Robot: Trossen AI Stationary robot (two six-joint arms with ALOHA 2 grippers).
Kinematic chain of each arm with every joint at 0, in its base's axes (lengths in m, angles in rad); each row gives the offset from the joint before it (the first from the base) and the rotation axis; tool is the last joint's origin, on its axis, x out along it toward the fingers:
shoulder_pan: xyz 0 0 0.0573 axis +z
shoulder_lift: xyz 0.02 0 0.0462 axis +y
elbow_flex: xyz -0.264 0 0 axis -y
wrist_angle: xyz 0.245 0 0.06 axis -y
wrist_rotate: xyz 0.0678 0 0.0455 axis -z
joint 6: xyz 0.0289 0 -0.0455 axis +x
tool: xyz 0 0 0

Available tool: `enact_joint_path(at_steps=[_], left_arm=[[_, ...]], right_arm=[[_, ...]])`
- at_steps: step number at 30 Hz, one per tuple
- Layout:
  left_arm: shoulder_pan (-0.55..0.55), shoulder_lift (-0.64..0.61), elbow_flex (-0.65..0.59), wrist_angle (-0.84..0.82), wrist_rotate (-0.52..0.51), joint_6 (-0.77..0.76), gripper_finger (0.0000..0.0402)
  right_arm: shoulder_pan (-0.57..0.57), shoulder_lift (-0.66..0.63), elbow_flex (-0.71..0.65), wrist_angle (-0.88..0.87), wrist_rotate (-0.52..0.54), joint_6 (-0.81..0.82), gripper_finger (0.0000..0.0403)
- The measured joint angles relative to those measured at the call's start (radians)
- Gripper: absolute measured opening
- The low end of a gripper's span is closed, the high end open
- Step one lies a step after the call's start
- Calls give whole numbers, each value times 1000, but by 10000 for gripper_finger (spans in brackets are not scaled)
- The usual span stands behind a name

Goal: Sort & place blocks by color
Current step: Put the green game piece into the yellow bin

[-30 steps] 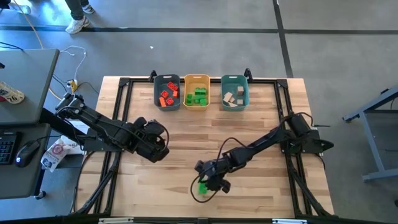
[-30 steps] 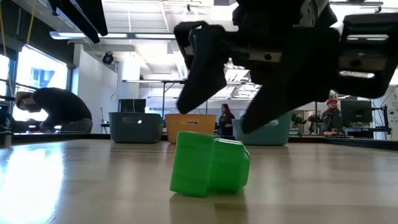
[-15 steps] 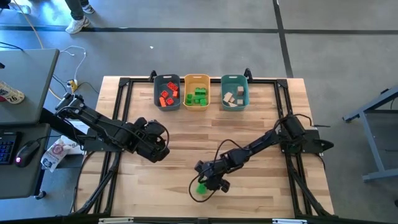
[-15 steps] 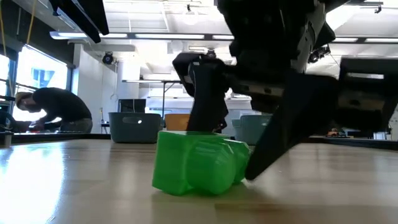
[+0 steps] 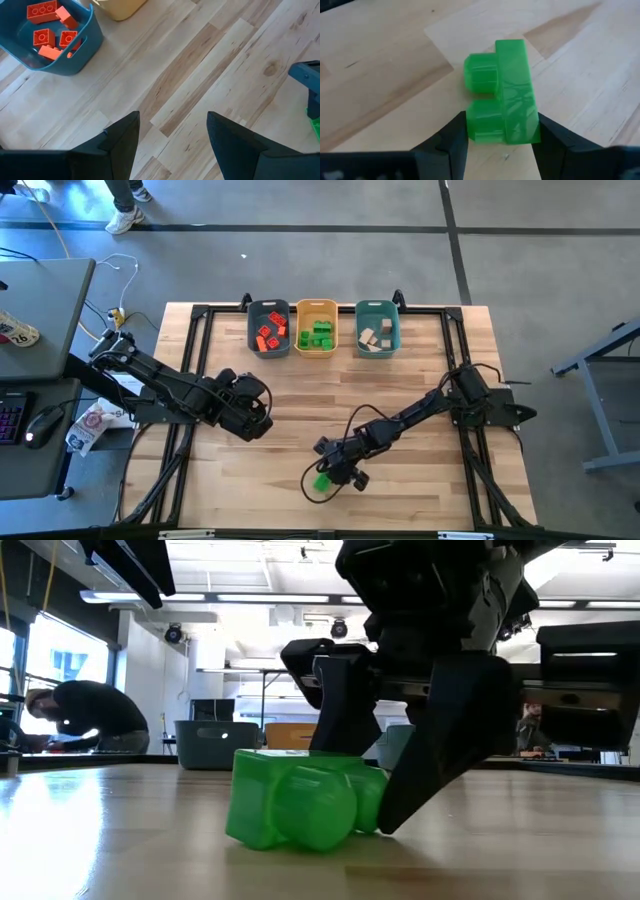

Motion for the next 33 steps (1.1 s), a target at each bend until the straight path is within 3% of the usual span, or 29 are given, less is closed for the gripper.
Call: enact_joint_path(at_steps=[8, 17, 33], left_arm=[[0, 0, 0, 0, 0, 0, 216], [0, 0, 0, 1, 0, 0, 216], [0, 0, 0, 63, -1, 84, 216]], right_arm=[[-12, -14, 0, -8, 89, 7, 156], [-114, -102, 0, -29, 235, 41, 156], [-408, -291, 0, -45, 640, -30, 156]])
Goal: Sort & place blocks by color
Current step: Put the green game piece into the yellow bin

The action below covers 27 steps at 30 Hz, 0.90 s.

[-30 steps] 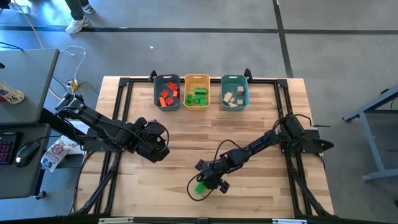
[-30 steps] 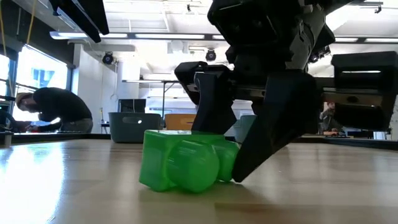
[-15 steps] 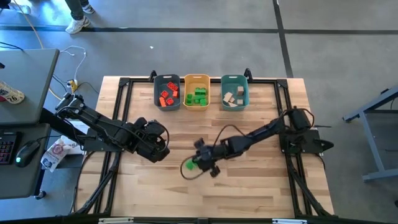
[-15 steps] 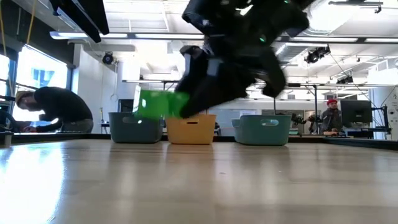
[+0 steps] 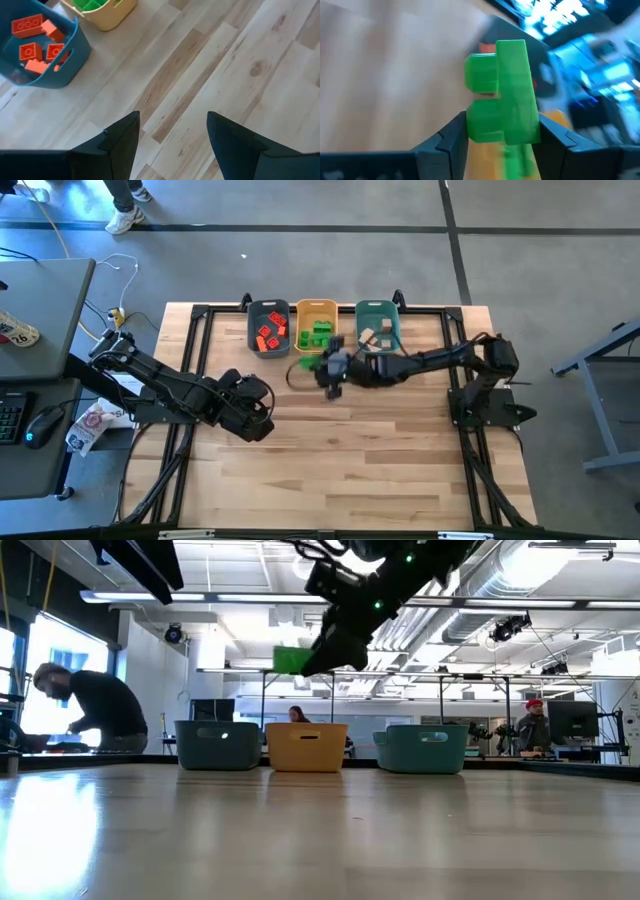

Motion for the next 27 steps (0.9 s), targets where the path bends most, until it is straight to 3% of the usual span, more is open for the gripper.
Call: enact_joint_path(at_steps=[5, 11, 19, 27], left_arm=[[0, 0, 0, 50, 1, 45, 216], [0, 0, 0, 149, 3, 159, 216], [30, -1, 0, 304, 81, 414, 214], [144, -44, 0, 370, 135, 551, 197]], right_arm=[[-107, -9, 0, 42, 25, 21, 156], [-228, -10, 0, 68, -44, 114, 156], [-367, 32, 0, 127, -281, 355, 156], [-404, 86, 1, 137, -359, 441, 156]])
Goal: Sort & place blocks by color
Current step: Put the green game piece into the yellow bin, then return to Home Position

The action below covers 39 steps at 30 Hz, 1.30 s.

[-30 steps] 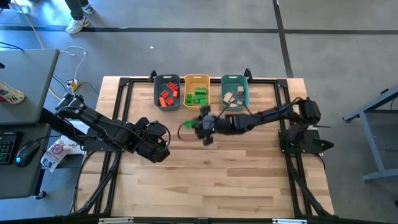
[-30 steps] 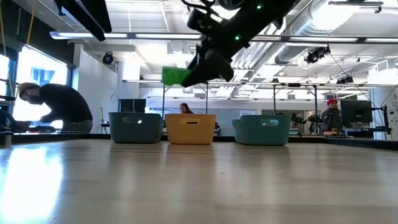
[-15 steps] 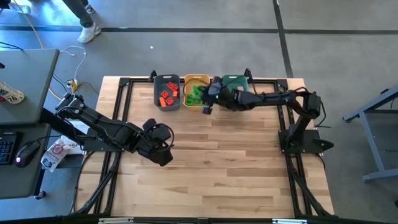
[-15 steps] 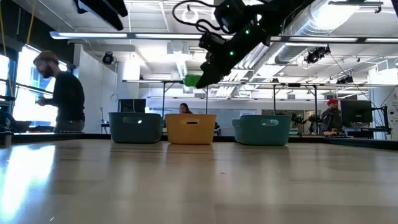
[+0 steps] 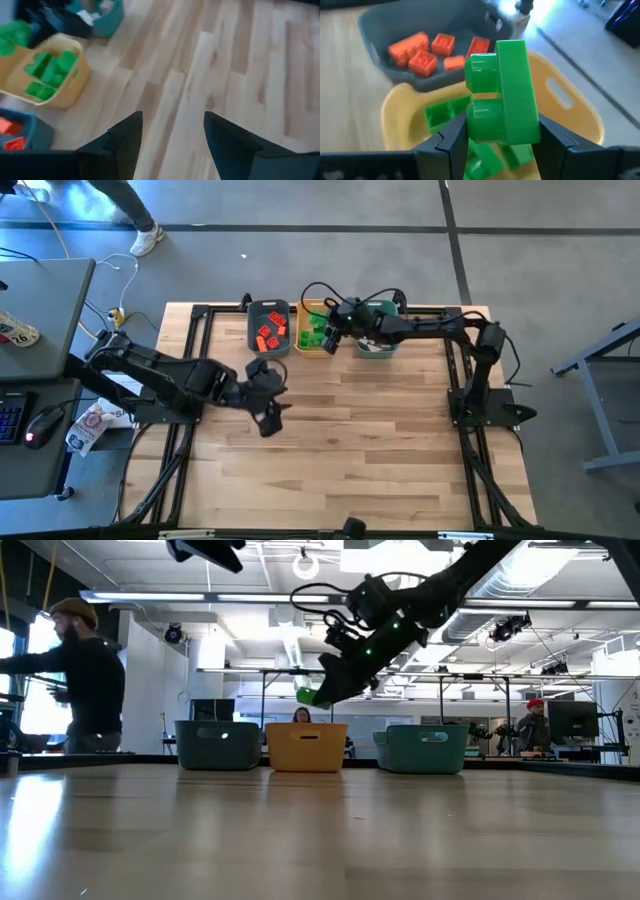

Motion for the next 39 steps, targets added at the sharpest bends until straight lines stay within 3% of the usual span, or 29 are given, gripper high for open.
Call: enact_joint_path(at_steps=[5, 13, 20, 26, 33, 39], left_arm=[[62, -53, -54, 70, 27, 22, 184], [94, -208, -286, 303, 41, -6, 166], [93, -354, -507, 506, 26, -33, 163], [93, -476, -640, 571, 23, -33, 163], [93, -651, -733, 589, 17, 8, 163], [92, -805, -839, 672, 7, 82, 163]], right_arm=[[1, 22, 0, -10, -14, 5, 156], [-4, 33, 0, -88, -14, -3, 157], [-4, 35, 0, -84, -13, -21, 221], [-4, 31, 0, -93, -1, -27, 233], [-2, -52, 0, -160, -22, -21, 235], [12, -165, 0, -248, -147, -2, 236]])
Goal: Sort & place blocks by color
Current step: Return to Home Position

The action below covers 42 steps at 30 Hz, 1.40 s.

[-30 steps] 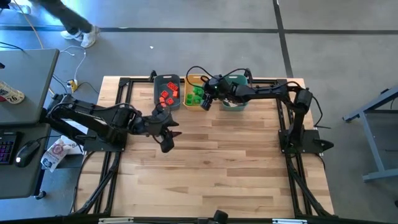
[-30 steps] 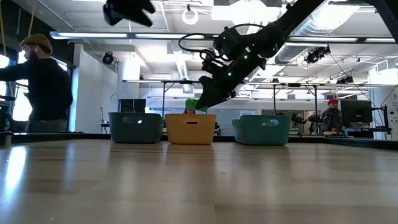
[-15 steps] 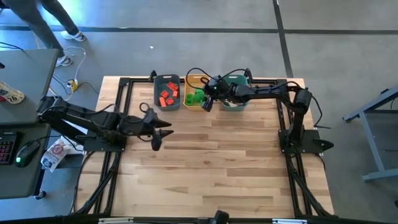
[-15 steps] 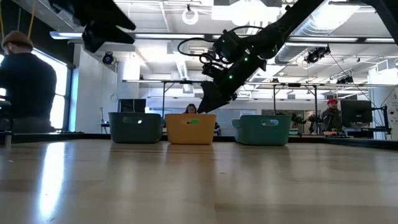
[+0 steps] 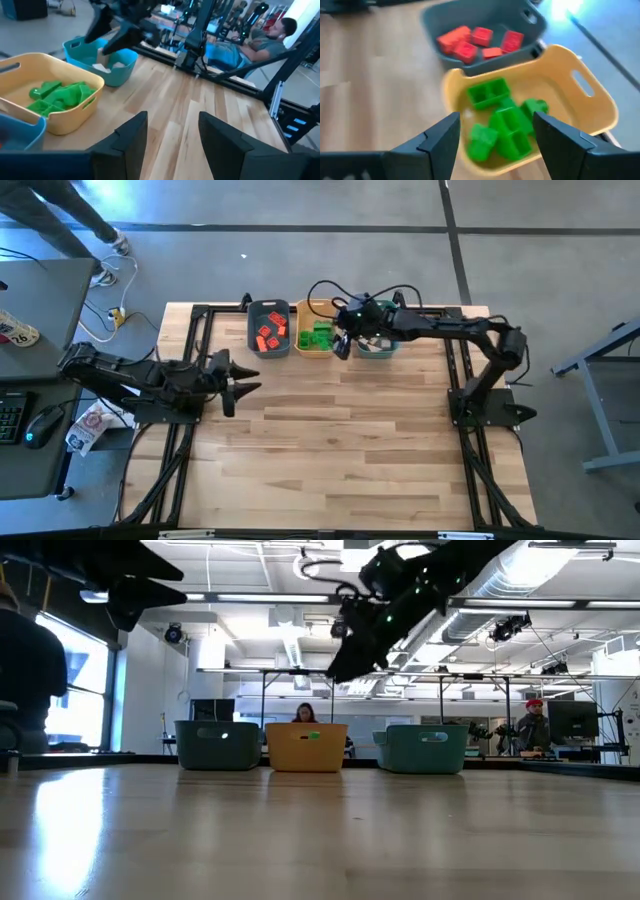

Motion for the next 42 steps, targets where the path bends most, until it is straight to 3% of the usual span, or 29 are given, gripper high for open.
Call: enact_joint_path(at_steps=[11, 17, 22, 30, 40, 42], left_arm=[[0, -272, -185, 17, 0, 69, 163], [0, -417, -255, 19, 57, 102, 163], [0, -515, -301, 19, 114, 163, 163], [0, -514, -308, 19, 220, 193, 163], [0, -514, -310, 10, 255, 271, 163], [0, -514, -327, 19, 258, 267, 163]], right_arm=[[95, -211, 0, -168, -41, -59, 236], [128, -248, 0, -244, -125, -74, 236], [142, -250, -1, -281, -134, -72, 236], [152, -281, -2, -305, -132, -74, 236], [148, -518, -7, -412, -116, -162, 236], [147, -590, -67, -377, -116, -167, 236]])
